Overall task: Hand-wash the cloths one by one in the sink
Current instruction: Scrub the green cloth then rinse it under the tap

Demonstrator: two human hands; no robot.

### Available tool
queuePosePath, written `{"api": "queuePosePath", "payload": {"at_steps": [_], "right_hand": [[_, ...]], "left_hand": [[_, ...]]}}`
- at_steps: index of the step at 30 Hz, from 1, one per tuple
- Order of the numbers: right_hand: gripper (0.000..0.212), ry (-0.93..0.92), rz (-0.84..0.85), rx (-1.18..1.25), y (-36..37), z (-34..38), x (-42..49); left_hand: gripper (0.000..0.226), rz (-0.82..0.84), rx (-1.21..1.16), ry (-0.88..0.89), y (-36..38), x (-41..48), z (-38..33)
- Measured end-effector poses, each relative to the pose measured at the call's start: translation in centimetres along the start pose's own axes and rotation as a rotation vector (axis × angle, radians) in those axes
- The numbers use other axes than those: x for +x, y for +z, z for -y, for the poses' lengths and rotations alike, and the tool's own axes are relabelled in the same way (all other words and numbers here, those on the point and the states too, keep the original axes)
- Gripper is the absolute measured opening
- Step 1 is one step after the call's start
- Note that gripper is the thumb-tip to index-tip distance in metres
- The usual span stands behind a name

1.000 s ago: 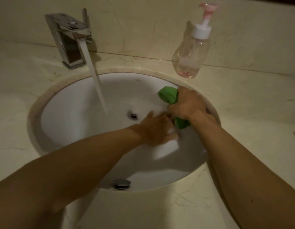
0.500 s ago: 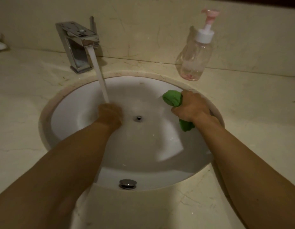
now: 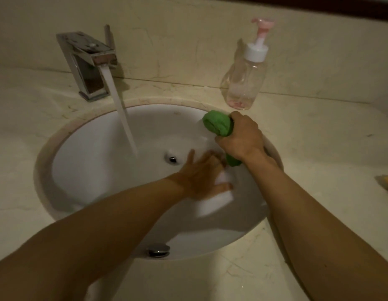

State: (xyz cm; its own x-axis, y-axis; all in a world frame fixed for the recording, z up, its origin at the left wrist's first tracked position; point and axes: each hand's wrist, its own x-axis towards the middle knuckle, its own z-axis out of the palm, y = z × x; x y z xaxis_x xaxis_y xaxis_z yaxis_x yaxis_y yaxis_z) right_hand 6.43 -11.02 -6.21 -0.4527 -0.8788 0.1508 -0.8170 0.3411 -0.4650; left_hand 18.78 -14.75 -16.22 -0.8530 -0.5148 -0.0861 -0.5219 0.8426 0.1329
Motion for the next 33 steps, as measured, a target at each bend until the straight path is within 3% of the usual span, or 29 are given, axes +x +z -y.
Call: {"api": "queuePosePath", "payload": {"at_steps": [2,6,11,14,18,22,25,30,33], "right_hand": [[0.04,-0.011,-0.006,-0.01,0.0,0.0,0.0],[0.036,-0.015,-0.011,0.016,-0.1,0.2,-0.1],[0.036,-0.009,-0.004,0.036,-0.3,0.3,-0.3],[0.042,-0.001,-0.025,0.08,-0.2,0.3,-0.3],[0.057,0.002,-0.087,0.149,-0.3,0.5,-0.4],[0.049,-0.006,-0.111,0.174,-0.2,0.4,-0.3],[0.048,-0.019,-0.101,0.186,-0.3,0.5,-0.4],[0.047,-0.009,-0.051,0.197,-0.3,0.7,-0.5],[0.047,-0.006,-0.037,0.192,-0.2,0.7,-0.5]], "left_hand": [[0.081,-0.005,0.084,-0.123,-0.6,-0.9,3.6],[0.062,-0.076,0.011,-0.402,-1.7,-4.9,11.6],[0.032,-0.01,0.027,-0.67,-4.0,-5.0,11.4],[0.039,-0.026,-0.006,-0.566,-4.0,-3.2,8.2],[0.066,-0.044,-0.186,-0.196,-3.3,-0.6,1.4],[0.082,0.226,-0.136,-0.017,-1.2,0.5,-3.4],[0.076,0.181,-0.094,-0.029,-0.9,-0.2,-0.1],[0.047,0.026,0.087,-0.364,-2.1,-4.7,11.5],[0.038,-0.027,0.187,-0.51,-2.9,-6.2,13.4]]}}
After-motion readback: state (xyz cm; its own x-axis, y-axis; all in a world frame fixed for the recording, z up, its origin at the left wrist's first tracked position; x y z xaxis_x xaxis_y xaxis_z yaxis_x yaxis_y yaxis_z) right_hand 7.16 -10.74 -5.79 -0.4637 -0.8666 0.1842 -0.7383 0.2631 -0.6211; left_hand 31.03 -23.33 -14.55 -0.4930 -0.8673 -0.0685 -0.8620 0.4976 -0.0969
